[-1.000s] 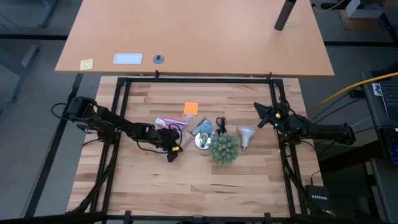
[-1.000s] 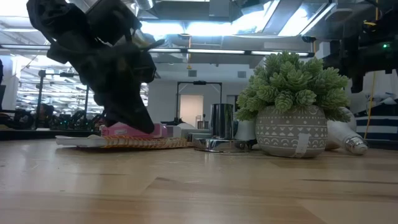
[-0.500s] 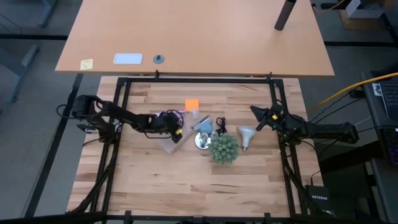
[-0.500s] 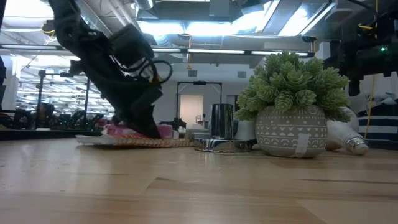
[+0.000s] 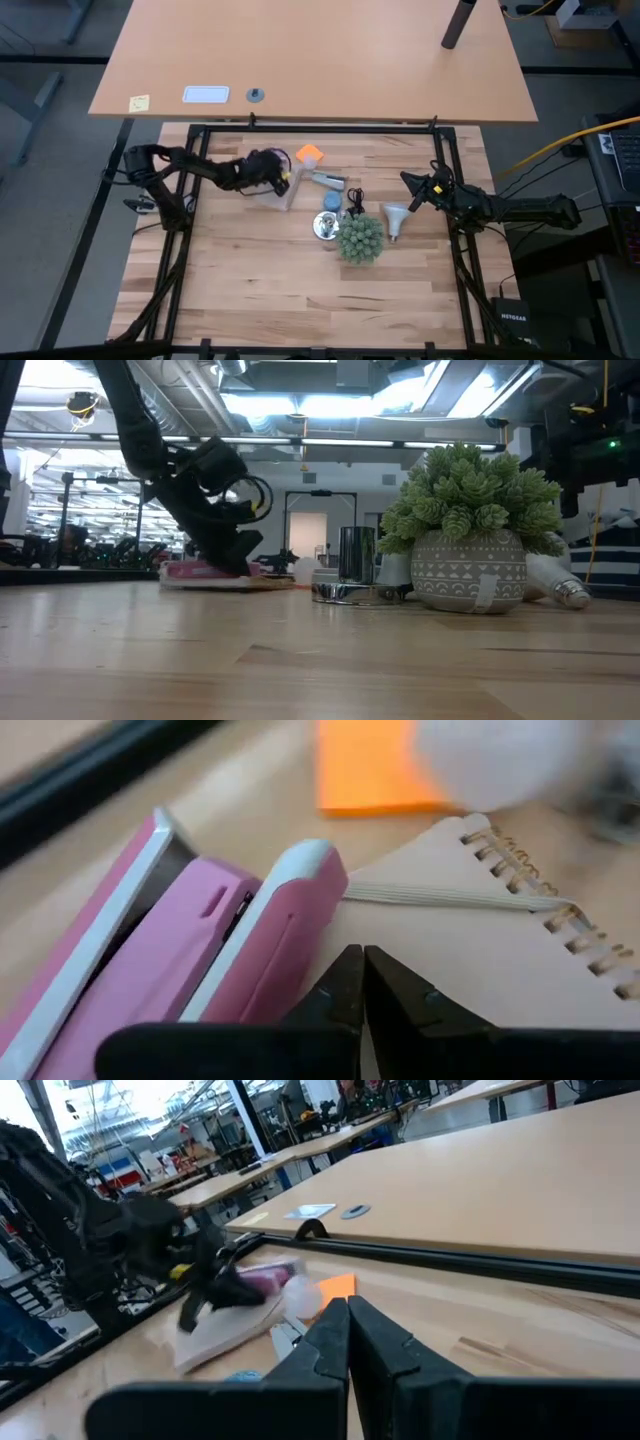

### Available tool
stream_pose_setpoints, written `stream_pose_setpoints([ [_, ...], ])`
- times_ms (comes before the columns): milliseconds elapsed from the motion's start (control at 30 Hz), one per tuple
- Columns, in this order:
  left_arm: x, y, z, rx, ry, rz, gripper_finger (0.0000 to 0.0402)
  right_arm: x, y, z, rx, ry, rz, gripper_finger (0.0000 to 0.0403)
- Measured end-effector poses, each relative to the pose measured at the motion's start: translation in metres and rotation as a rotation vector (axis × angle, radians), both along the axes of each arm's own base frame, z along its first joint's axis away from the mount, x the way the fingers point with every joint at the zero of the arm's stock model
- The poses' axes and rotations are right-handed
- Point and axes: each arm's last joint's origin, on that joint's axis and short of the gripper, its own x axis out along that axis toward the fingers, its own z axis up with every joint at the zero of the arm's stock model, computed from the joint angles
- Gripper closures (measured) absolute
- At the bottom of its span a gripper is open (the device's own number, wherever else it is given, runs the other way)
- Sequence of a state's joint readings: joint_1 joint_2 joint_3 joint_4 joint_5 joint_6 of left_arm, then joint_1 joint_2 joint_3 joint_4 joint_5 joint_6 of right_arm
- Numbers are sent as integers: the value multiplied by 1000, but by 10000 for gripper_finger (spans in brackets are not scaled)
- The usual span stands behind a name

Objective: Screw lightbulb
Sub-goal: Move the light brown notebook to the top left of the table, then move the green succulent plant to the top right of the table

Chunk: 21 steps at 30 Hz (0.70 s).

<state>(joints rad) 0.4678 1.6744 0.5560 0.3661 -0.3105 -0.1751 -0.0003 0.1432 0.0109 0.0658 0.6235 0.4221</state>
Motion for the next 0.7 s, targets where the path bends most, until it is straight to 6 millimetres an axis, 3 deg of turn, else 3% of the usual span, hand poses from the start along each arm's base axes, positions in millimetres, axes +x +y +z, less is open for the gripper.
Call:
stream_pose_setpoints([
  [133,-6,13,2,-39,-79,85,397,0,0,1,0,-17,3,397],
  [300,-1,9,10,-167,-219,44,397,0,0,5,-6,-41,7,397],
  [567,13,-19,42,-395,-468,-251,396,1,1,5,-4,-36,53,397],
  [700,21,-45,49,-503,-490,-418,396,2,3,5,-1,-35,126,397],
])
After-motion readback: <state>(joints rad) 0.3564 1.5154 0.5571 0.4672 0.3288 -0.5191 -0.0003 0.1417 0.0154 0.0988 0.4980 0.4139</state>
